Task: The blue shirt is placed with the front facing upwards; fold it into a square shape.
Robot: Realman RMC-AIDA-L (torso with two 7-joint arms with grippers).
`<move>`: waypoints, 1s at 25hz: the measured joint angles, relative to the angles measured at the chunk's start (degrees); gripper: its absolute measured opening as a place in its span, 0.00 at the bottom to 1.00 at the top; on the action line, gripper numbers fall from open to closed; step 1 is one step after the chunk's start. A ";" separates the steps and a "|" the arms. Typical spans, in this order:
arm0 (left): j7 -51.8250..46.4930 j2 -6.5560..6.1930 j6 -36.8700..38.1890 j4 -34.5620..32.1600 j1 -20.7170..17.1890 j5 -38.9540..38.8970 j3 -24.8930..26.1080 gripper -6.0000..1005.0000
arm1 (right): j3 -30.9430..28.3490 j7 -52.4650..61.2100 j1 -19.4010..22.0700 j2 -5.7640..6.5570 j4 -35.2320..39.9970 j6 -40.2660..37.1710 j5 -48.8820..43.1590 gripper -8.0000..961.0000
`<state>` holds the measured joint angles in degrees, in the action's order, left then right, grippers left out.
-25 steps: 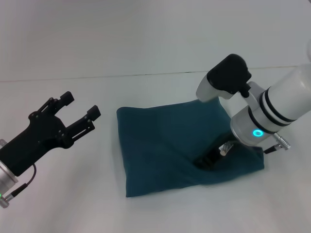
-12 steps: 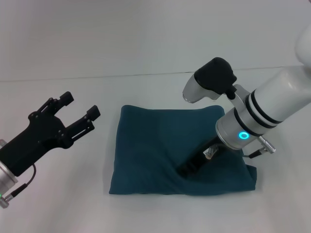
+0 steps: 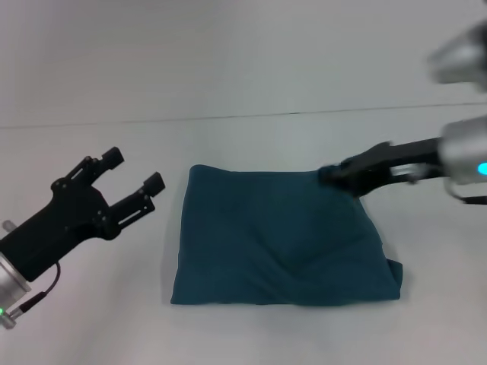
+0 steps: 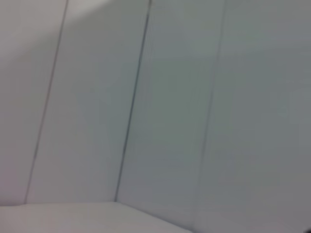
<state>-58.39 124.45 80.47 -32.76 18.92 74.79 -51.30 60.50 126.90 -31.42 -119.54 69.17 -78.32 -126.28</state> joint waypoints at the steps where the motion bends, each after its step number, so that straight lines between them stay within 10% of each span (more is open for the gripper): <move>1: 0.00 -0.02 0.51 -0.12 0.03 0.61 -0.03 0.89 | -1.73 -3.09 2.24 0.00 0.92 -0.34 3.56 0.12; 13: -11.01 -0.19 0.01 -6.24 1.91 14.93 -2.03 0.89 | -14.36 -33.15 22.28 -0.49 -2.03 -12.05 22.08 0.31; 25: -19.04 0.07 -7.14 -10.93 3.37 19.76 -10.23 0.89 | -13.51 -36.04 24.01 -0.60 -4.87 -13.69 18.93 0.81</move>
<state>-77.42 124.52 73.34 -43.69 22.28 94.55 -61.53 46.99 90.86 -7.41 -120.14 64.29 -92.01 -107.35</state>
